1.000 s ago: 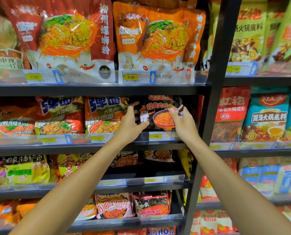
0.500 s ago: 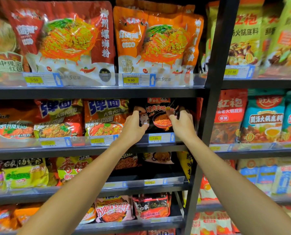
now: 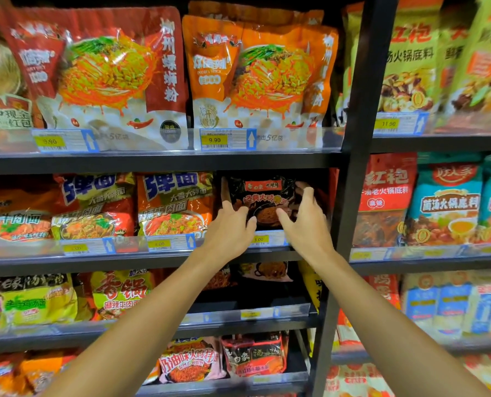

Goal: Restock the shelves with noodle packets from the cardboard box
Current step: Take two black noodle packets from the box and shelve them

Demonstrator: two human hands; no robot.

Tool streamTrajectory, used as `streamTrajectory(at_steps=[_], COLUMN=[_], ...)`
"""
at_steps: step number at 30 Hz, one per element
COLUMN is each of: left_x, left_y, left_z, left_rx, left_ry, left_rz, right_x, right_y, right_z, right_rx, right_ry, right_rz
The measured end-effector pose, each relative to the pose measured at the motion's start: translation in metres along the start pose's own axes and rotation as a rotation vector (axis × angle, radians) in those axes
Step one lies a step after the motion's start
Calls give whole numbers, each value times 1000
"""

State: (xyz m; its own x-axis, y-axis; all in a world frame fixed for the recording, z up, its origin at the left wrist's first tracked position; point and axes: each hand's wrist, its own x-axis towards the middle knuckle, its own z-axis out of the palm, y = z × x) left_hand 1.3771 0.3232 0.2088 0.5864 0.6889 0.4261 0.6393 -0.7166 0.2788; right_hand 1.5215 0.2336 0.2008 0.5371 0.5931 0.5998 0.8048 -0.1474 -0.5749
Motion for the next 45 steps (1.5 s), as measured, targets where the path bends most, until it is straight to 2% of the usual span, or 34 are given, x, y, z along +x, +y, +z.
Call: streamTrajectory(at_steps=[3, 7, 12, 17, 20, 23, 29, 34, 45], left_x=[2, 2, 3, 11, 11, 12, 20, 17, -5], left_y=[3, 4, 2, 7, 4, 2, 3, -2, -6], left_z=[8, 17, 12, 9, 7, 5, 0, -6, -21], left_rx=[91, 227, 178, 32, 43, 97, 221, 131, 182], left_ry=[56, 125, 4, -106, -115, -85, -125, -201, 13], left_rz=[-12, 113, 8, 31, 81, 124, 76, 93, 182], right_x=[-8, 3, 10, 21, 23, 21, 23, 25, 6], right_y=[4, 0, -3, -3, -3, -7, -16, -2, 7], right_z=[7, 8, 10, 9, 6, 3, -1, -3, -20], right_rx=[-200, -446, -535, -414, -330, -367, -424, -345, -363], right_ry=[-56, -316, -432, -510, -469, -462, -524, -512, -388], right_rz=[-252, -334, -244, -171, -135, -183, -146, -147, -252])
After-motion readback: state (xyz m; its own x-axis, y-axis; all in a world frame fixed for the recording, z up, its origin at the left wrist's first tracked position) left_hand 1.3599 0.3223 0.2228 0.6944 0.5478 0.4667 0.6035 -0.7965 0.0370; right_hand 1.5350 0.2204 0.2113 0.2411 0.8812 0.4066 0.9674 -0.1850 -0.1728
